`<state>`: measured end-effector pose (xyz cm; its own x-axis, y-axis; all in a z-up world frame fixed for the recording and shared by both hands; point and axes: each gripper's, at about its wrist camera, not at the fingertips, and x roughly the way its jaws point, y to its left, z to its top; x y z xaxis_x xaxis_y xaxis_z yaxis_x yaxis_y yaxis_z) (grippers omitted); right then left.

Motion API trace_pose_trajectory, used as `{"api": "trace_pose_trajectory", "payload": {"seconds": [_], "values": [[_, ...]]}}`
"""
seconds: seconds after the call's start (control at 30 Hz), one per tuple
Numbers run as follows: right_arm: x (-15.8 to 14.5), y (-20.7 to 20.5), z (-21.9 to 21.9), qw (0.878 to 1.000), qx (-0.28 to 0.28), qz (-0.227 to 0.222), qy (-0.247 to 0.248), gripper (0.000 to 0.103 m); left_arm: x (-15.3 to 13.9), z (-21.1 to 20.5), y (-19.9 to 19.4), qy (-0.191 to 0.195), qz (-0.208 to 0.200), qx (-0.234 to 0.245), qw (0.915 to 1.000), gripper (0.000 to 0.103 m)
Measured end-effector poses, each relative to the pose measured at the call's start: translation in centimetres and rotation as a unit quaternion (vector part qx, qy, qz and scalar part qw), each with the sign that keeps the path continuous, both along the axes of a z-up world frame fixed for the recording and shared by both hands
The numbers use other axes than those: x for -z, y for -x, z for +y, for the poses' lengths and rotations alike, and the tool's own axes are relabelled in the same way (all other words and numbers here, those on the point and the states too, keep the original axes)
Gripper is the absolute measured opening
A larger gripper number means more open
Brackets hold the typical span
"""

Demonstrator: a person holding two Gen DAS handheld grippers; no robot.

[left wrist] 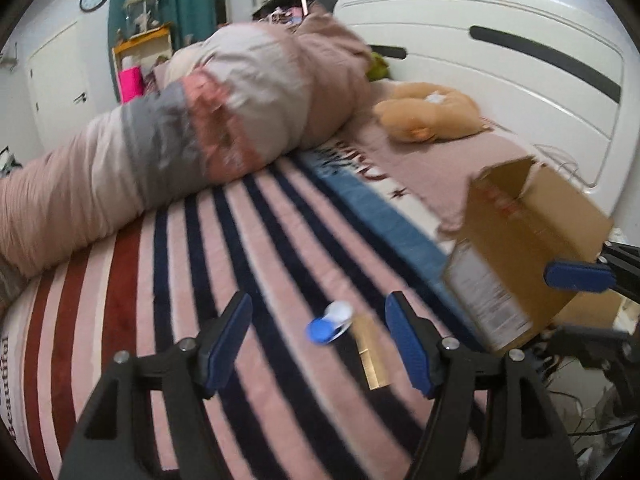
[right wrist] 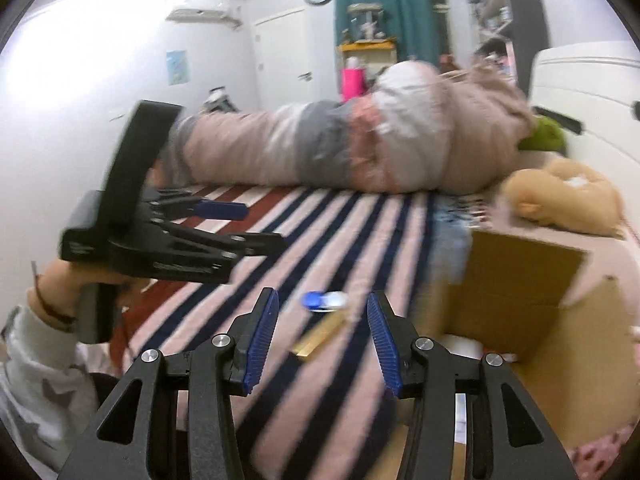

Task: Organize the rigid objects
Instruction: 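Grasp the gold power bank with the right gripper while the left grasps the lens case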

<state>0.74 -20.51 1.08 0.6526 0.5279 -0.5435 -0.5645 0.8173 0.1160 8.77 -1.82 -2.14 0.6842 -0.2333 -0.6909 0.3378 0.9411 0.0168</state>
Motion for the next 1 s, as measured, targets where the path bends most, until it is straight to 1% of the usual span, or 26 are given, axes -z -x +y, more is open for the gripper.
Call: {"api": "trace_pose_trajectory", "payload": {"seconds": [0.03, 0.07, 0.1, 0.13, 0.23, 0.33, 0.37, 0.43, 0.47, 0.5, 0.53, 0.57, 0.63, 0.67, 0.7, 0.77, 0.83, 0.9, 0.93, 0.97, 1.0], "values": [[0.7, -0.4, 1.6, 1.0, -0.01, 0.011, 0.004, 0.043, 0.7, 0.6, -0.2, 0.001, 0.004, -0.003, 1.0, 0.066], [1.3, -0.8, 2.7, 1.0, -0.011, 0.02, 0.01, 0.047, 1.5, 1.2, -0.5, 0.006, 0.01, -0.003, 0.9999, 0.066], [2.3, -1.3, 3.9, 0.999, -0.011, 0.033, 0.02, 0.054, 2.6, 2.0, -1.0, 0.016, 0.02, -0.001, 0.9997, 0.066], [3.1, -1.9, 4.7, 0.999, -0.011, 0.043, 0.027, 0.056, 3.4, 2.4, -1.3, 0.022, 0.026, 0.002, 0.9994, 0.066], [6.3, -4.1, 6.4, 0.996, 0.004, 0.083, 0.046, 0.056, 6.3, 3.3, -2.5, 0.034, 0.047, 0.01, 0.9982, 0.066], [10.4, -7.1, 6.5, 0.989, 0.046, 0.124, 0.061, 0.056, 8.6, 3.2, -3.7, 0.027, 0.069, 0.02, 0.997, 0.066], [11.4, -7.8, 6.3, 0.988, 0.053, 0.136, 0.06, 0.056, 9.1, 3.2, -4.1, 0.032, 0.075, 0.026, 0.9963, 0.066], [13.3, -9.4, 5.8, 0.983, 0.062, 0.164, 0.05, 0.056, 10.2, 3.1, -5.0, 0.058, 0.096, 0.036, 0.9931, 0.066], [14.1, -10.0, 5.6, 0.981, 0.067, 0.176, 0.042, 0.055, 10.9, 2.8, -5.6, 0.066, 0.108, 0.041, 0.9911, 0.066], [14.6, -10.4, 5.4, 0.981, 0.07, 0.177, 0.037, 0.042, 11.2, 2.5, -5.9, 0.065, 0.114, 0.046, 0.9903, 0.066], [14.8, -10.5, 5.1, 0.983, 0.073, 0.168, 0.033, 0.036, 11.6, 2.0, -6.2, 0.063, 0.119, 0.053, 0.9896, 0.066], [14.7, -10.5, 4.9, 0.984, 0.068, 0.163, 0.026, 0.026, 11.9, 1.6, -6.5, 0.061, 0.123, 0.061, 0.9886, 0.066], [14.4, -10.5, 4.3, 0.985, 0.066, 0.159, 0.02, 0.023, 12.8, 0.5, -7.0, 0.064, 0.137, 0.073, 0.9858, 0.066], [14.4, -10.3, 4.4, 0.985, 0.064, 0.157, 0.025, 0.021, 13.2, 0.0, -7.3, 0.063, 0.141, 0.074, 0.9852, 0.066], [14.4, -9.9, 4.4, 0.986, 0.06, 0.153, 0.032, 0.019, 13.5, -0.6, -7.5, 0.058, 0.14, 0.074, 0.9857, 0.066], [14.2, -9.8, 4.9, 0.987, 0.061, 0.143, 0.05, 0.018, 13.5, -1.3, -7.9, 0.047, 0.132, 0.07, 0.9877, 0.067], [14.0, -8.8, 4.6, 0.986, 0.066, 0.139, 0.057, 0.018, 13.4, -1.8, -8.4, 0.048, 0.124, 0.065, 0.9891, 0.067], [13.9, -8.5, 4.1, 0.986, 0.068, 0.141, 0.057, 0.016, 13.4, -2.1, -9.0, 0.051, 0.119, 0.06, 0.9897, 0.067], [13.8, -8.4, 3.9, 0.986, 0.069, 0.142, 0.057, 0.015, 13.5, -2.4, -9.1, 0.045, 0.117, 0.061, 0.9903, 0.062], [13.8, -8.3, 3.6, 0.986, 0.069, 0.143, 0.057, 0.015, 13.5, -2.6, -9.0, 0.033, 0.113, 0.061, 0.9911, 0.049], [13.8, -8.0, 3.4, 0.986, 0.069, 0.143, 0.058, 0.015, 13.6, -2.8, -8.8, 0.01, 0.109, 0.056, 0.9924, 0.041]]}}
